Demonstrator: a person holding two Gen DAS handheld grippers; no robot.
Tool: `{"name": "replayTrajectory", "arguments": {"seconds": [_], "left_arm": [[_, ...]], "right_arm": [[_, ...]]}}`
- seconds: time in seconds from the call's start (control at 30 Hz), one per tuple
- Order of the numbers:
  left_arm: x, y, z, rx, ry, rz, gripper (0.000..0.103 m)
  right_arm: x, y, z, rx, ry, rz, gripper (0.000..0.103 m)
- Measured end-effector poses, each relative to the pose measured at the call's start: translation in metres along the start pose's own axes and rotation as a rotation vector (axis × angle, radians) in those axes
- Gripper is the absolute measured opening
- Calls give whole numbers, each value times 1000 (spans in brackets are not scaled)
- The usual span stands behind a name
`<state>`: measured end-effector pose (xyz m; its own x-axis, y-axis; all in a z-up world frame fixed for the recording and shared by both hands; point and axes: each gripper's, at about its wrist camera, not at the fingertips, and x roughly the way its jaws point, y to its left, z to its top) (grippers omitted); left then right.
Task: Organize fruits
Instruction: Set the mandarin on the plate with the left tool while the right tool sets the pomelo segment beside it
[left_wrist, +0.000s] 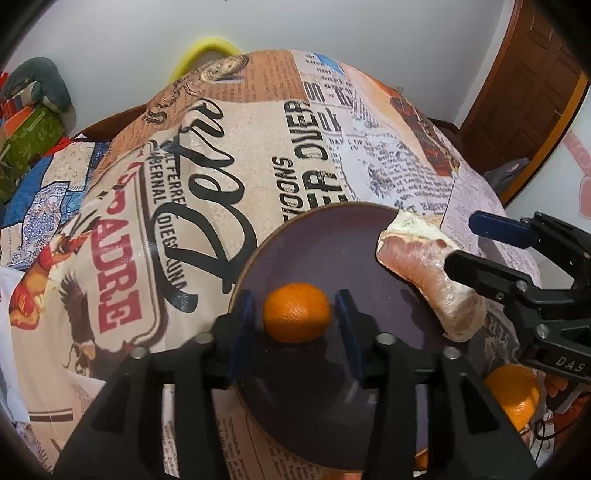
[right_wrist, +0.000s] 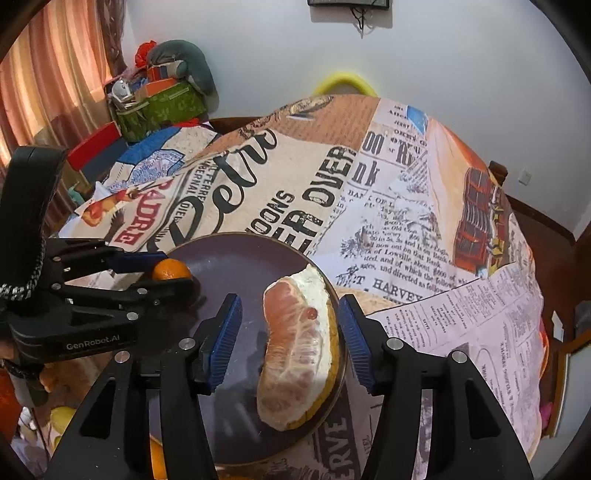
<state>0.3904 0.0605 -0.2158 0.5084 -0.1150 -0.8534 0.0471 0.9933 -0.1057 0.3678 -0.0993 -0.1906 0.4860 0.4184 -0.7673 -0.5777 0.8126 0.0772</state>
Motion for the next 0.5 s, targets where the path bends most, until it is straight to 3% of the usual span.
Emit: {"name": "replayTrajectory", "arguments": {"seconds": [0.5], "left_arm": [[-102,-11,-24,21,-176,24,55]], "right_arm": [[-77,21,-25,15,-131,-35,57]]}}
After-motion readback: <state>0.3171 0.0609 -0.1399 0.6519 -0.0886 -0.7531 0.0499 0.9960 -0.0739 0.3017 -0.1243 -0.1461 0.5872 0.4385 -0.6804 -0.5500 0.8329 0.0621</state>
